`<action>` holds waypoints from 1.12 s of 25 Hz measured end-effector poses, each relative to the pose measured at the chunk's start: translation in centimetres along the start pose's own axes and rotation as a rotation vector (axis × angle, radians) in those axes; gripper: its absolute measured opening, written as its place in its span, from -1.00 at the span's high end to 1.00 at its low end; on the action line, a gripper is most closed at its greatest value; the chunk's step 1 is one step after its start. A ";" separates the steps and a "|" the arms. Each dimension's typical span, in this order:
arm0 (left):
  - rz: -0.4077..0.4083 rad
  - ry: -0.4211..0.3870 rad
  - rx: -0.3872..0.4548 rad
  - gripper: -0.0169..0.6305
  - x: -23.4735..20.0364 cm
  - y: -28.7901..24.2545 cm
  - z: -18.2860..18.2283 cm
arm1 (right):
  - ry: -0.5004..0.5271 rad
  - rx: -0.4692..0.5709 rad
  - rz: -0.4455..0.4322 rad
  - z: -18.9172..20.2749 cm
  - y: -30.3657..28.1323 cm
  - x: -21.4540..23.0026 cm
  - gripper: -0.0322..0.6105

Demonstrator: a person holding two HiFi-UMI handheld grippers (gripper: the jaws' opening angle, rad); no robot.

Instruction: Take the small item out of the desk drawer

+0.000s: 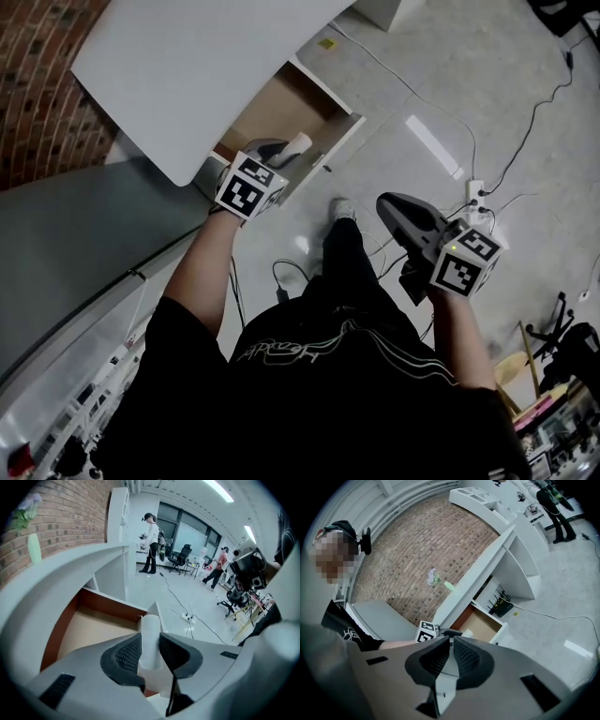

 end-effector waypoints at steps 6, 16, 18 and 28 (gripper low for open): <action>-0.010 0.079 0.164 0.53 4.1 7.7 -0.3 | 0.054 0.061 -0.009 0.9 2.7 -4.4 0.73; 0.068 0.177 0.425 0.53 16.3 23.0 2.7 | 0.217 0.100 0.010 4.9 7.5 -15.6 0.73; 0.091 0.199 0.481 0.53 18.2 26.0 3.5 | 0.249 0.111 0.016 5.5 8.4 -17.8 0.73; 0.193 0.210 0.706 0.53 27.4 35.8 5.9 | 0.437 0.209 -0.051 8.8 12.3 -27.0 0.73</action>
Point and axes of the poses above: the fingertips, and each gripper's own axes: y backward along the fingers, x to its right, z out of its underside, the point moved 10 cm from there along y, backward along the fingers, and after that the axes turned 12 degrees about -x, right-handed, at the moved point
